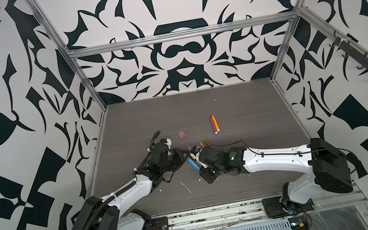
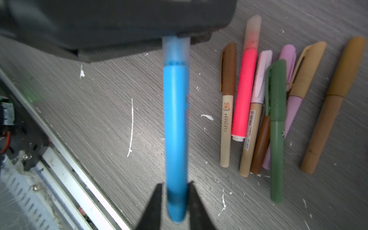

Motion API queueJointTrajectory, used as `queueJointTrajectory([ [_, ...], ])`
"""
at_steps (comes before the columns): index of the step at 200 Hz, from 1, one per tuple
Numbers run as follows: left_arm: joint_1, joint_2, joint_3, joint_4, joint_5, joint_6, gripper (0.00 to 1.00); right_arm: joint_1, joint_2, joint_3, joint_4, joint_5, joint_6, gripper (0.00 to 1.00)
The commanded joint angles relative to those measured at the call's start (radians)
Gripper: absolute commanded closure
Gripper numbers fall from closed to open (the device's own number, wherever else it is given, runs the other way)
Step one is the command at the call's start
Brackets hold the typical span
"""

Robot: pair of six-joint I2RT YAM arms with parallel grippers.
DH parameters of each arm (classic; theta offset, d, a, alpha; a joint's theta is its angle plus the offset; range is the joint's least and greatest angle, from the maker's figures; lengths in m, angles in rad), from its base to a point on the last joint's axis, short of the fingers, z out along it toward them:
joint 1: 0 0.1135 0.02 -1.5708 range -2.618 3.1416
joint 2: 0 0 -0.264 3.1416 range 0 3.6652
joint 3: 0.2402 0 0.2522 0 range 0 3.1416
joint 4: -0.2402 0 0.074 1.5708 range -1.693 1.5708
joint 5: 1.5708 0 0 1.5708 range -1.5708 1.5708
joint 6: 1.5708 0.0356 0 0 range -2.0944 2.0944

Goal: Open the pen caps
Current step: 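Lift the blue highlighter toward the left gripper and close the left gripper on its cap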

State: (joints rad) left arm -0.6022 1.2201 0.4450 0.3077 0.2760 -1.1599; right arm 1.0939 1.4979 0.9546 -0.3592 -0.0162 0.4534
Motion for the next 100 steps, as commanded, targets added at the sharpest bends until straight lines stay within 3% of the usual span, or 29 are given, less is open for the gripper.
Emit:
queueJointTrajectory([
  [1,-0.018,-0.026,0.023,-0.021,-0.008,-0.011,1.00,-0.018,-0.012,0.004,0.055,-0.055,0.015,0.69],
  [30,-0.030,-0.047,0.032,-0.043,-0.013,-0.009,1.00,-0.045,0.010,0.021,0.075,-0.093,0.025,0.71],
  [41,-0.030,-0.057,0.033,-0.054,-0.017,-0.008,1.00,-0.054,0.013,0.023,0.079,-0.096,0.027,0.80],
  [56,-0.030,-0.069,0.039,-0.076,-0.024,-0.001,1.00,-0.058,0.012,0.021,0.082,-0.094,0.030,1.00],
  [71,-0.019,-0.074,0.061,-0.119,-0.048,0.031,1.00,-0.060,0.004,0.010,0.070,-0.080,0.034,1.00],
  [84,0.042,-0.068,0.125,-0.209,-0.046,0.104,1.00,-0.060,-0.009,-0.017,0.060,-0.076,0.042,1.00],
  [100,0.204,-0.029,0.238,-0.325,0.010,0.213,1.00,-0.059,-0.047,-0.087,0.085,-0.079,0.087,1.00],
])
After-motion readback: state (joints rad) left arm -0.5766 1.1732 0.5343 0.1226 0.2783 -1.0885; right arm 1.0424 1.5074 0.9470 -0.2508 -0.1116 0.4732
